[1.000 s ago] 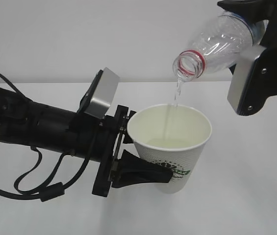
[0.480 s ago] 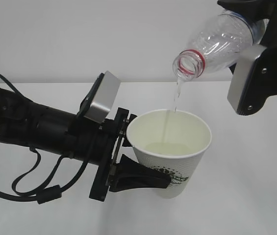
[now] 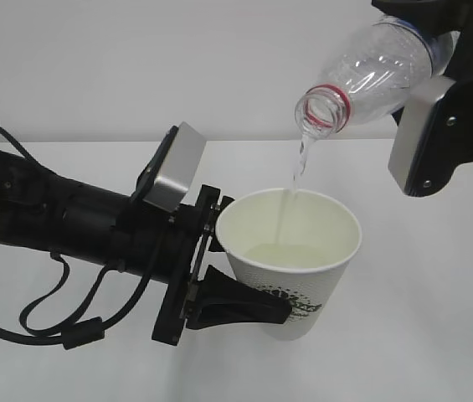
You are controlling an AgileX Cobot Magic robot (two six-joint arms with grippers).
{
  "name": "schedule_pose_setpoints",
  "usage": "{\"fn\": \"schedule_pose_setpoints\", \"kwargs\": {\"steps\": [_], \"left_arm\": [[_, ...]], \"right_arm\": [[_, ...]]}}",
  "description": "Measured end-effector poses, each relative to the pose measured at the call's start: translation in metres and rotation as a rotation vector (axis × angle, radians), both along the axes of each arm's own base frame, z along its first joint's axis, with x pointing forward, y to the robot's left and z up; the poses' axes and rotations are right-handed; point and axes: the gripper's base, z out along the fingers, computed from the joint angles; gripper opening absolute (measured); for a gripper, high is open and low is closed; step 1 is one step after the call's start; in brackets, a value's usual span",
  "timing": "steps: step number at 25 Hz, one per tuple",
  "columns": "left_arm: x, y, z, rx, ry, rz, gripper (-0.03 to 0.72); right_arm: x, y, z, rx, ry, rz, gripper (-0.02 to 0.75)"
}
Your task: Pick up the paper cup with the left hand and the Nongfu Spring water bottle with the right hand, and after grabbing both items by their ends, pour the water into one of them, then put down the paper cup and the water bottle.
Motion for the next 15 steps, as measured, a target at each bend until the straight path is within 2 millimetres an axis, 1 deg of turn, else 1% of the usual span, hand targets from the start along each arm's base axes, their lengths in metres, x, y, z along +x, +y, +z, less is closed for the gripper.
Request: {"fn": "schedule_pose_setpoints", "kwargs": {"steps": [15], "left_arm": [[0.0,0.0001,-0.0002,0.002,-0.001,0.0,0.492]], "right_arm": [[0.0004,0.0001,0.0012,0.0,-0.006,0.0,0.503]]}}
